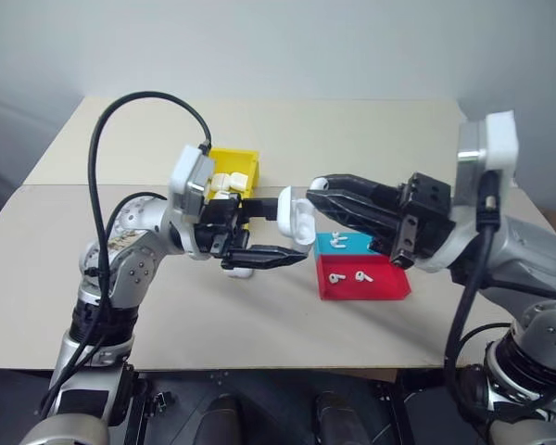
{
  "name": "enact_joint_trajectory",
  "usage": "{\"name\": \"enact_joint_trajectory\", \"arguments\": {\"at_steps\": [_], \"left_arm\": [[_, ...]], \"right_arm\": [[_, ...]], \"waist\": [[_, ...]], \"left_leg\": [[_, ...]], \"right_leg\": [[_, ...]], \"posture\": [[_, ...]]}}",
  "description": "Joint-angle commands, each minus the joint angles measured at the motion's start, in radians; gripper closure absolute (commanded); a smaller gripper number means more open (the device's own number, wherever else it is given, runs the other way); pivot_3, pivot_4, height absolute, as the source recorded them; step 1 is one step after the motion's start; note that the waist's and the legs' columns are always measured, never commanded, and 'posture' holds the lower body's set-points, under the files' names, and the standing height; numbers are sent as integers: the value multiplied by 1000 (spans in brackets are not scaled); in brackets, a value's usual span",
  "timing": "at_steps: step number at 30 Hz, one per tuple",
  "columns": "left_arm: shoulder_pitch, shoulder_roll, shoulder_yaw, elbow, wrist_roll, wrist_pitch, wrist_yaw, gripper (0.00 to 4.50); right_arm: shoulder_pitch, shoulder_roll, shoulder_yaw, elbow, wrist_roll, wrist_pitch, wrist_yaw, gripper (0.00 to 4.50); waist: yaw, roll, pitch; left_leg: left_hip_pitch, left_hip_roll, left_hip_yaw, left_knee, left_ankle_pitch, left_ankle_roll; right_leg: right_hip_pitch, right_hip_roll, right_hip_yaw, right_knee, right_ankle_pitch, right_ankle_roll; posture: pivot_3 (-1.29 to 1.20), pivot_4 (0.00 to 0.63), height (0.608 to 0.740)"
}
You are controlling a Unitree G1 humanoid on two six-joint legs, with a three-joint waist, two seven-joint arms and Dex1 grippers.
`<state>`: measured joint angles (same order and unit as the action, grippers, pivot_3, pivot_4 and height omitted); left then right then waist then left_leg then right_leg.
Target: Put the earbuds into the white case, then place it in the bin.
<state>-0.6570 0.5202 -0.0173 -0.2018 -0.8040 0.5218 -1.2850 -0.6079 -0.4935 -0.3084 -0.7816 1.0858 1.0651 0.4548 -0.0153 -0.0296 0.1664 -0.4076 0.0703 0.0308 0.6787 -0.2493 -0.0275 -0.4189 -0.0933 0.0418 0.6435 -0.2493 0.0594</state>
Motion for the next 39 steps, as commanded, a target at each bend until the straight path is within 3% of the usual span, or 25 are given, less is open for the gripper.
{"name": "enact_joint_trajectory", "arguments": {"at_steps": [1,28,37,39], "left_arm": [[-16,-10,14,-18,-5,-28,-6,1741],[-33,-41,22,-17,0,-24,-22,1741],[-45,-48,28,-6,7,-36,-18,1741],[-48,-51,28,-1,8,-38,-18,1741]], "right_arm": [[16,-29,28,-16,28,-50,-11,3825],[51,-173,158,-9,-3,-200,-42,3825],[63,-234,159,-5,3,-234,7,842],[56,-240,155,7,11,-239,10,842]], "waist": [[0,0,0],[1,0,0],[1,0,0],[1,0,0]], "left_leg": [[0,0,0,0,0,0],[-1,0,0,0,0,0],[-1,0,0,0,0,0],[-1,0,0,0,0,0]], "right_leg": [[0,0,0,0,0,0],[0,0,0,-1,0,0],[0,0,0,-2,0,0],[0,0,0,-2,0,0]], "posture": [[0,150,740],[0,150,740],[0,150,740],[0,150,740]]}}
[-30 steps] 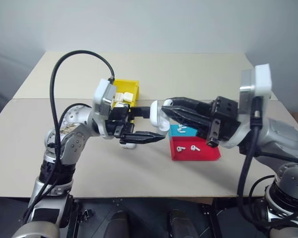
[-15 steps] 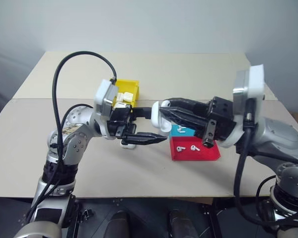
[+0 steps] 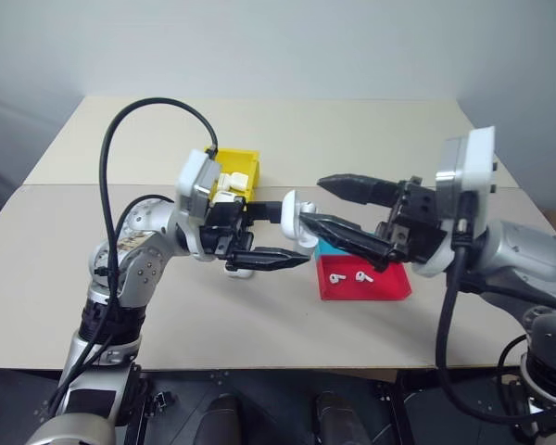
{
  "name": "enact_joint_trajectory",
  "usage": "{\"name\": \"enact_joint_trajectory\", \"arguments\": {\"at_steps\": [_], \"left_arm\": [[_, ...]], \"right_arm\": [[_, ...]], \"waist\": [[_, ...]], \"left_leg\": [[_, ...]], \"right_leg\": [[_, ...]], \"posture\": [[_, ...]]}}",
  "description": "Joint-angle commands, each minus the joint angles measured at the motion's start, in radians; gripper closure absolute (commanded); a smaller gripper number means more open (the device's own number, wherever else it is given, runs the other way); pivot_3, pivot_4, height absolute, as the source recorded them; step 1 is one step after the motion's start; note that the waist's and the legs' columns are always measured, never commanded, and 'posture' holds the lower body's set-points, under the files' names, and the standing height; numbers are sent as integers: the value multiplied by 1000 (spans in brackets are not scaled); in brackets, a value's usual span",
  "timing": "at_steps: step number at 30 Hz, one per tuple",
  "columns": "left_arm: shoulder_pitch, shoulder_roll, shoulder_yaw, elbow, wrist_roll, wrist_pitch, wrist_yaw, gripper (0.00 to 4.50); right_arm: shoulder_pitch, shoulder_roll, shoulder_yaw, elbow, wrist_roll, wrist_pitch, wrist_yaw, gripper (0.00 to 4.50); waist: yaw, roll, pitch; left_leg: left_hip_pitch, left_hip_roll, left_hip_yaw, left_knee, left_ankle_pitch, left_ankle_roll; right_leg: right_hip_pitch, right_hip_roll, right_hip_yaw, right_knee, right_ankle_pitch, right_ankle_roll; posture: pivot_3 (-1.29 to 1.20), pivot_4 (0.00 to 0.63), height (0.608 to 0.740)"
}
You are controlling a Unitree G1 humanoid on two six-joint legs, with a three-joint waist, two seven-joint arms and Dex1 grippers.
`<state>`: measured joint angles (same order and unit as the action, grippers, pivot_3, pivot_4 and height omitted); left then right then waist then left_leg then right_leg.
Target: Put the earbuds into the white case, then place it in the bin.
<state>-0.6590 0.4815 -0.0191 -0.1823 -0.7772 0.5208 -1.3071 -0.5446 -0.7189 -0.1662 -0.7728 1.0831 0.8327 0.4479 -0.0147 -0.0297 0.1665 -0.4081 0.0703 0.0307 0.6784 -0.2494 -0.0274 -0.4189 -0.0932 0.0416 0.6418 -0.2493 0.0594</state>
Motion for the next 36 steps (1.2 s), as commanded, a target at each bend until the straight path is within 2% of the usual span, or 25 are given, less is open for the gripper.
{"name": "enact_joint_trajectory", "arguments": {"at_steps": [1,6,10,13,17,19,20,22,24,30,36], "left_arm": [[-47,-14,30,-19,-18,-39,3,1741],[-51,-10,28,-2,-8,-48,-5,1741],[-52,8,40,6,-8,-52,-17,1741],[-45,15,50,2,-14,-51,-15,1741],[1,28,76,-28,-12,-58,10,1741],[17,33,84,-42,-14,-58,19,1741],[27,37,89,-52,-16,-58,25,1741],[44,45,100,-70,-22,-56,37,1741],[55,52,109,-82,-26,-55,49,1741],[78,72,130,-94,-24,-63,73,1741],[101,86,150,-118,-30,-60,98,1741]], "right_arm": [[-10,-16,10,3,18,-7,18,842],[-36,-47,-63,61,75,-9,20,842],[-65,-185,-72,156,6,-5,140,842],[-100,-296,13,255,-134,-48,291,842],[-267,-368,293,507,-443,-144,528,842],[-341,-352,391,604,-546,-190,626,842],[-392,-327,456,671,-613,-216,675,1012],[-483,-266,572,814,-754,-304,761,1433],[-557,-203,642,946,-849,-369,829,2132],[-706,-9,728,1327,-1028,-575,957,2132],[-765,105,749,1559,-1154,-728,1032,2132]], "waist": [[0,0,0],[1,0,0],[2,0,0],[1,0,0],[-13,0,0],[-17,1,0],[-16,1,0],[-24,1,0],[-27,1,0],[-25,1,1],[-21,2,1]], "left_leg": [[0,0,0,0,0,0],[0,0,0,0,0,0],[0,0,0,0,0,0],[0,0,0,0,0,0],[1,0,2,0,0,0],[2,0,2,0,0,0],[1,0,2,0,0,0],[0,0,2,-1,0,0],[-1,0,2,-1,0,0],[-2,0,2,0,0,0],[-2,0,2,0,0,0]], "right_leg": [[0,0,0,0,0,0],[0,0,0,0,0,0],[0,0,0,-1,0,0],[0,0,0,-1,0,0],[0,0,2,0,0,0],[0,0,2,0,0,0],[-1,0,1,0,0,0],[-2,0,2,-1,0,0],[-3,0,2,-1,0,0],[-3,0,1,0,0,0],[-3,0,0,0,0,0]], "posture": [[0,150,740],[0,150,740],[0,150,740],[0,150,740],[0,150,740],[0,150,740],[0,150,740],[0,150,740],[0,150,740],[0,150,740],[0,150,740]]}}
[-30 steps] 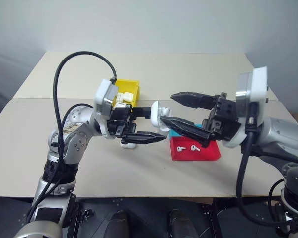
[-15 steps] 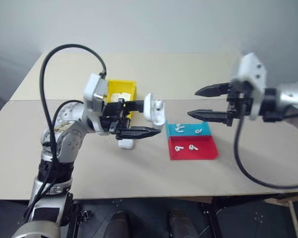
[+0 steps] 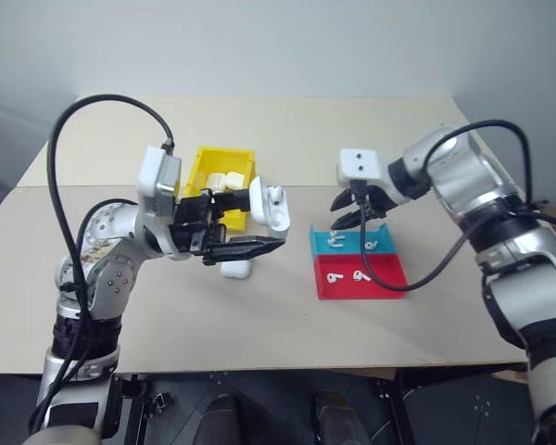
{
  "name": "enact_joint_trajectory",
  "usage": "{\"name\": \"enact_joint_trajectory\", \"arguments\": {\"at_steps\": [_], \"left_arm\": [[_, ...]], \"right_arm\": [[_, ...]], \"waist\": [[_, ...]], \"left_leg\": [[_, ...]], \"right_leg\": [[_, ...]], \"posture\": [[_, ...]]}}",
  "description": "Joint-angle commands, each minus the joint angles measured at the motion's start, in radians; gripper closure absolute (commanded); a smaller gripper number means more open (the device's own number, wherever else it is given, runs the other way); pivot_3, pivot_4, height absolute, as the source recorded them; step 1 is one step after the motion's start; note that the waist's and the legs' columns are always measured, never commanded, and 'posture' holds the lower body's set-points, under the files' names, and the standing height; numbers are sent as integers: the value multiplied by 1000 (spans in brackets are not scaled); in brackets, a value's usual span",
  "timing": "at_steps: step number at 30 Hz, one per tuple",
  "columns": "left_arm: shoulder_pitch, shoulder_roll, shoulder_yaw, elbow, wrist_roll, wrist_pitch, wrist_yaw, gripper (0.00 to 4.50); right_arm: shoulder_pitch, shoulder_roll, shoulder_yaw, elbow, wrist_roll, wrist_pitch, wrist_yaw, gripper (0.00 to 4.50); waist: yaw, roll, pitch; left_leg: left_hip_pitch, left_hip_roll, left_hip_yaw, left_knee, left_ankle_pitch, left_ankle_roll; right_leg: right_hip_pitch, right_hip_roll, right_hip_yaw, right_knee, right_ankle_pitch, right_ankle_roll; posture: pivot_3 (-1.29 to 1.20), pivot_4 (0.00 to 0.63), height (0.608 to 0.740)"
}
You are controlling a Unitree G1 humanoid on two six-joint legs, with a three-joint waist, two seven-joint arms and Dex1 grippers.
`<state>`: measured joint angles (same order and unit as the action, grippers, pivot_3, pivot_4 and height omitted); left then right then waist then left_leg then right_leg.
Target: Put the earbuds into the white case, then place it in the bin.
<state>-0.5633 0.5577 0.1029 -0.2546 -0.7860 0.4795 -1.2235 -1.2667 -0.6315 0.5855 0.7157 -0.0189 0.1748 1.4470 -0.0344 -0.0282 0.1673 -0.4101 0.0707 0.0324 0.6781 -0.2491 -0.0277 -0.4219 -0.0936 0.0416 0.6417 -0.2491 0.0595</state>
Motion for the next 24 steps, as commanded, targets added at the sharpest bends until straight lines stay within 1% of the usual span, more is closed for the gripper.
{"name": "enact_joint_trajectory", "arguments": {"at_steps": [1,4,9,18,24], "left_arm": [[9,12,30,-50,-22,-17,18,1741],[21,20,38,-69,-28,-13,31,1741],[23,30,43,-79,-33,-9,45,1741],[37,44,46,-105,-40,-4,65,1741],[44,55,47,-110,-47,-6,73,1741]], "right_arm": [[-49,31,-4,101,-69,-88,42,2132],[-55,68,-5,176,-123,-150,45,2132],[-58,112,-29,249,-167,-194,47,2132],[-61,170,-50,351,-228,-230,-6,2132],[-65,189,-61,392,-257,-247,-31,2132]], "waist": [[-2,0,0],[-4,0,0],[-7,0,0],[-8,1,0],[-9,1,0]], "left_leg": [[0,0,0,0,0,0],[0,0,0,0,0,0],[1,0,0,0,0,-1],[1,0,0,0,1,-1],[1,0,0,0,1,-1]], "right_leg": [[0,0,0,0,0,0],[0,0,0,1,0,0],[0,0,0,2,0,0],[0,0,0,5,0,0],[0,0,0,5,0,0]], "posture": [[0,150,740],[0,150,740],[0,150,740],[0,150,740],[0,150,740]]}}
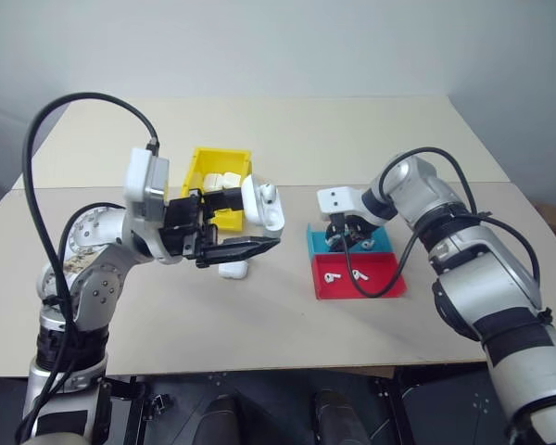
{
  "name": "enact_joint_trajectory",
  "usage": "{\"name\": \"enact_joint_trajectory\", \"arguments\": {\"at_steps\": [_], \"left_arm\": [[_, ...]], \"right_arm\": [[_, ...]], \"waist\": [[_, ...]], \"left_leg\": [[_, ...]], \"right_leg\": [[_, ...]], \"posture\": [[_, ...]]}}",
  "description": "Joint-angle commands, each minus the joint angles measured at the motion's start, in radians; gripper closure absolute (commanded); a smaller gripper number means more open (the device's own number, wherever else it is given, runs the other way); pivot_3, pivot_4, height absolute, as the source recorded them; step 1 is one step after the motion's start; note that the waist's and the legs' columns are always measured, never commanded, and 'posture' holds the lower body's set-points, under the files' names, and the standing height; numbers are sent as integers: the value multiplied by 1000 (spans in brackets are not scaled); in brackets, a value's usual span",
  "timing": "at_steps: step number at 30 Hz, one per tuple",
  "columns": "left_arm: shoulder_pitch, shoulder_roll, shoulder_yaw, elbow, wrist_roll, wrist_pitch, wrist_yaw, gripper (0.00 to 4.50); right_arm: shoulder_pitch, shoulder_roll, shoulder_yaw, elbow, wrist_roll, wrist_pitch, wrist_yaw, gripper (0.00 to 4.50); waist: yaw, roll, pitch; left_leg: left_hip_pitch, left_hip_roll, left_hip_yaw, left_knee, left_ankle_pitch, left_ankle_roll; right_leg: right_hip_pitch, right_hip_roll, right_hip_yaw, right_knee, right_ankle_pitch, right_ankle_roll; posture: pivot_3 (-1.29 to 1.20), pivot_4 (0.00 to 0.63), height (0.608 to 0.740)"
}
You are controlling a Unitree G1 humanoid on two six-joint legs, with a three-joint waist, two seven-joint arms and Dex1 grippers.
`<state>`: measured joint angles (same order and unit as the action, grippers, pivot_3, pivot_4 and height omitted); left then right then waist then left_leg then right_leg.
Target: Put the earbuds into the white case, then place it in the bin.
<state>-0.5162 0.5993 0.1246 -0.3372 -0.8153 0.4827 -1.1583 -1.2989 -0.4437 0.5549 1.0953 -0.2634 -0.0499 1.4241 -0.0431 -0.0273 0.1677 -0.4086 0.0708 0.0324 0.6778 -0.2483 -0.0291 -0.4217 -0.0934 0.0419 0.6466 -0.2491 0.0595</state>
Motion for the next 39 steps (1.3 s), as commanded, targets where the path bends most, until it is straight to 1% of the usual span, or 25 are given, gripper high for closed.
{"name": "enact_joint_trajectory", "arguments": {"at_steps": [1,9,26,38,39], "left_arm": [[-2,15,25,-28,-19,-10,9,1741],[5,21,27,-34,-25,-13,16,1741],[20,23,30,-49,-30,-17,19,1741],[27,26,33,-62,-34,-14,25,1741],[27,26,34,-63,-35,-14,25,1741]], "right_arm": [[-32,3,-33,16,-17,-26,-9,2132],[-35,4,-49,34,-46,-49,-5,2132],[-52,3,-39,85,-119,-208,-33,2132],[-54,13,-42,109,-140,-259,-40,2132],[-53,14,-43,110,-141,-260,-40,2324]], "waist": [[0,0,0],[0,0,0],[-2,0,0],[-2,0,0],[-2,0,0]], "left_leg": [[0,0,0,0,0,0],[0,0,0,0,0,0],[0,0,0,0,0,0],[0,0,0,0,1,-1],[0,0,0,0,1,-1]], "right_leg": [[0,0,0,0,0,0],[0,0,0,0,0,0],[0,0,0,0,0,0],[0,0,0,0,0,0],[0,0,0,0,0,0]], "posture": [[0,150,740],[0,150,740],[0,150,740],[0,150,740],[0,150,740]]}}
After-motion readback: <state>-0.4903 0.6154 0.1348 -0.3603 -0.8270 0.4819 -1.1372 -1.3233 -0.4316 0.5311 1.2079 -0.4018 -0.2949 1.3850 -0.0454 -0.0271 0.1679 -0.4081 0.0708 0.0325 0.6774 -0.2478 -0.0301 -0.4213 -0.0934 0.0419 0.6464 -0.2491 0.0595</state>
